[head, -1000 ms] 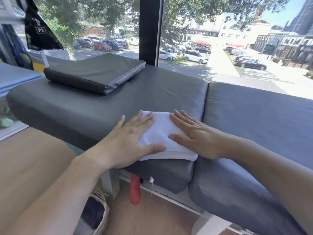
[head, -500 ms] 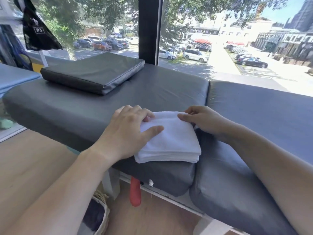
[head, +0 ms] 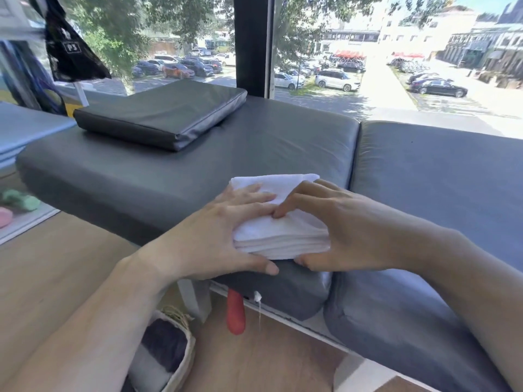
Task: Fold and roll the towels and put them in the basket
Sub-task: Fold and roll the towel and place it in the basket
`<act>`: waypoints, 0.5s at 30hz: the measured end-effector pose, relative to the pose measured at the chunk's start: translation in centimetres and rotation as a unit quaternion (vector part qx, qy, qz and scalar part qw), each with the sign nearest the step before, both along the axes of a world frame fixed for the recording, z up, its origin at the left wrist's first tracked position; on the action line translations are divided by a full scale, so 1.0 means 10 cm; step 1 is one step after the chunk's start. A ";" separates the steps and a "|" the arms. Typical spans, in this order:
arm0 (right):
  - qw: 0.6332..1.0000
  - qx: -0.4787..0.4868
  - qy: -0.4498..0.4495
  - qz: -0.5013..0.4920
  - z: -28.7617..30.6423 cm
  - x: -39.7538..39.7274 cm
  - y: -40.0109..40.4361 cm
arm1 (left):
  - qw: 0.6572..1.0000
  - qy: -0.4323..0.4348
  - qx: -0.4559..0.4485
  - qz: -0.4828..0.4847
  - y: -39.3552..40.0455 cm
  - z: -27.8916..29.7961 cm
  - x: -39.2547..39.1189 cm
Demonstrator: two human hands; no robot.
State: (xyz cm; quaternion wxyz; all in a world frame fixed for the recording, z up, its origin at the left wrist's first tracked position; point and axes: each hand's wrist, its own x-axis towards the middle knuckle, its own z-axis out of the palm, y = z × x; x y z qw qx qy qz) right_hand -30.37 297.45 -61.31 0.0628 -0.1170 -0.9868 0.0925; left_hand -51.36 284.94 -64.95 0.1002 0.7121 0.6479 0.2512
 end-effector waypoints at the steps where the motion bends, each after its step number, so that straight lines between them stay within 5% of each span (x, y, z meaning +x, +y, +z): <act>1: 0.999 0.036 -0.013 -0.003 -0.01 0.01 -0.04 | 1.000 -0.001 0.008 0.000 0.00 -0.01 0.00; 6: 0.975 0.219 0.013 -0.033 -0.17 -0.07 -0.15 | 0.999 0.009 0.044 0.001 -0.03 -0.05 0.02; 9: 0.963 0.247 0.086 -0.062 -0.21 -0.12 -0.09 | 0.998 0.016 0.065 0.011 -0.03 -0.08 0.02; 15: 0.971 -0.106 0.190 -0.095 0.08 -0.01 -0.01 | 0.984 -0.022 0.164 0.064 -0.09 -0.11 0.07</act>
